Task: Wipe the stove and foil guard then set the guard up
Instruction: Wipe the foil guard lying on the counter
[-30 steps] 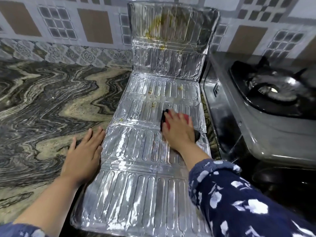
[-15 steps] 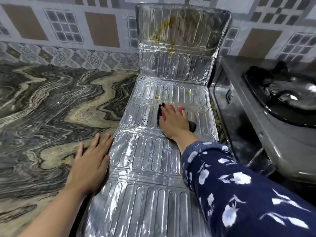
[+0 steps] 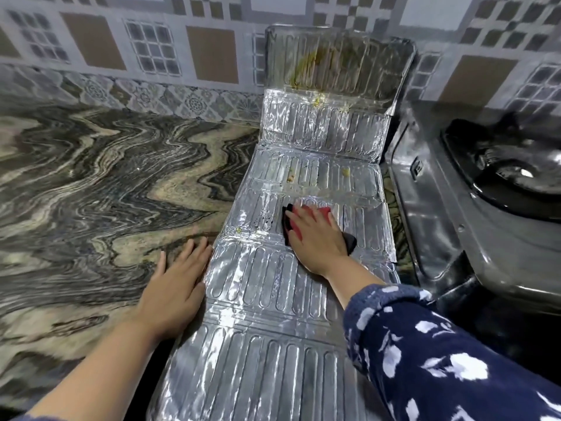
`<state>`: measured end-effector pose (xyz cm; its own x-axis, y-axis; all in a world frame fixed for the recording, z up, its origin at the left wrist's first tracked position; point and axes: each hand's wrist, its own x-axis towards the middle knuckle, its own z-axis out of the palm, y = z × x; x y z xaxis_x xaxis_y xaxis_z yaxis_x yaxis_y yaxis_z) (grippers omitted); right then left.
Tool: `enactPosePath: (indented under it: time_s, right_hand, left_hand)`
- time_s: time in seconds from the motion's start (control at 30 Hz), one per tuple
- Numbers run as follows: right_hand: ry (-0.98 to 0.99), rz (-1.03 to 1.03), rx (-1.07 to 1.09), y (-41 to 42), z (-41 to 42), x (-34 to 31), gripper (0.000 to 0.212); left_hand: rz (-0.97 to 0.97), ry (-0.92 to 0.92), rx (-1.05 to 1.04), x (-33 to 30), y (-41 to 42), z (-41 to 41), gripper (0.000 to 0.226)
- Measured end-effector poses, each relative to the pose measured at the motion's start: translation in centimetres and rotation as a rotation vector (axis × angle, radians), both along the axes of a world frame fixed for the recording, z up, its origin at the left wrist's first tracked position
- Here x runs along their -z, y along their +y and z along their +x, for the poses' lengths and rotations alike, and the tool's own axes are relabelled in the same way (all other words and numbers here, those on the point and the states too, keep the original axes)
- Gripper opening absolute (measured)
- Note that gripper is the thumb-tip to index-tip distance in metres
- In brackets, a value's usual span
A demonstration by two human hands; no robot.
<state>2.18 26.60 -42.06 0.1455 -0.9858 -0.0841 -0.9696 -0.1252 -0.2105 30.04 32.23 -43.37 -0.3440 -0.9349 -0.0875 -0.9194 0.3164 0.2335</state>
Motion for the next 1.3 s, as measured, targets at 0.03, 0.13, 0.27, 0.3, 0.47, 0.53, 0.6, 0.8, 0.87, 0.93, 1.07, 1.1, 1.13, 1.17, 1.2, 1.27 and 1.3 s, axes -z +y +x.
enactPosePath:
  time_s: [0.03, 0.13, 0.27, 0.3, 0.47, 0.53, 0.6, 0.8, 0.87, 0.93, 1.07, 1.1, 1.13, 1.17, 1.2, 1.27, 1.3]
  right_hand:
    - [-0.001, -0.006, -0.012, 0.4, 0.1, 0.0, 0.051]
    - [-0.025, -0.009, -0.072, 1.4, 0.6, -0.1, 0.049]
    - [-0.026, -0.013, -0.165, 2.0, 1.7, 0.0, 0.052]
    - [-0.021, -0.023, -0.191, 2.1, 2.2, 0.0, 0.054]
    - [-0.019, -0.055, -0.419, 3.1, 5.8, -0.1, 0.065]
    - [-0.03, -0.059, -0.489, 2.7, 6.4, -0.4, 0.062]
    - [-0.018, -0.066, -0.537, 2.0, 6.7, -0.5, 0.06]
    - [0.084, -0.008, -0.397, -2.0, 7.6, 0.1, 0.051]
    - [0.075, 0.024, -0.278, -3.6, 6.9, 0.1, 0.05]
    - [0.092, 0.03, -0.175, -4.4, 5.8, 0.2, 0.051]
    - [0.074, 0.018, -0.057, -2.6, 4.6, 0.4, 0.053]
    - [0.051, 0.03, -0.052, -1.7, 4.8, 0.3, 0.053]
    - [0.022, 0.042, -0.064, -0.7, 5.2, 0.2, 0.052]
    - [-0.003, 0.049, -0.09, 0.3, 5.7, 0.0, 0.052]
    - [-0.014, 0.049, -0.124, 1.4, 6.4, -0.1, 0.051]
    - [0.003, 0.032, -0.184, 3.0, 7.9, -0.1, 0.051]
    - [0.016, 0.021, -0.195, 3.3, 8.6, -0.1, 0.051]
  left_hand:
    - [0.0, 0.003, -0.001, -0.2, 0.0, -0.1, 0.078]
    - [-0.022, 0.04, -0.017, -0.9, -1.7, -0.8, 0.083]
    - [-0.025, -0.024, -0.024, -0.4, -3.1, -1.3, 0.085]
    - [-0.05, -0.023, -0.028, 0.0, -3.0, -1.3, 0.083]
    - [-0.092, 0.011, -0.104, 0.6, -2.8, -1.5, 0.079]
    - [-0.087, -0.011, -0.114, 0.4, -2.7, -1.6, 0.072]
    - [-0.081, 0.0, -0.114, 0.2, -2.7, -1.6, 0.066]
    - [-0.08, 0.021, -0.115, 0.1, -2.8, -1.4, 0.065]
    - [-0.085, 0.037, -0.122, 0.0, -2.7, -1.3, 0.064]
    - [-0.09, 0.052, -0.123, 0.0, -2.6, -1.3, 0.063]
    - [-0.092, 0.064, -0.134, -0.1, -2.5, -1.3, 0.061]
    - [-0.092, 0.054, -0.132, -0.1, -2.5, -1.4, 0.059]
    - [-0.091, 0.043, -0.131, 0.0, -2.5, -1.5, 0.057]
    - [-0.092, 0.034, -0.132, 0.0, -2.5, -1.5, 0.056]
    - [-0.094, 0.024, -0.135, 0.0, -2.6, -1.5, 0.056]
    - [-0.093, 0.011, -0.142, 0.0, -2.5, -1.5, 0.059]
    - [-0.089, 0.013, -0.146, 0.0, -2.5, -1.6, 0.062]
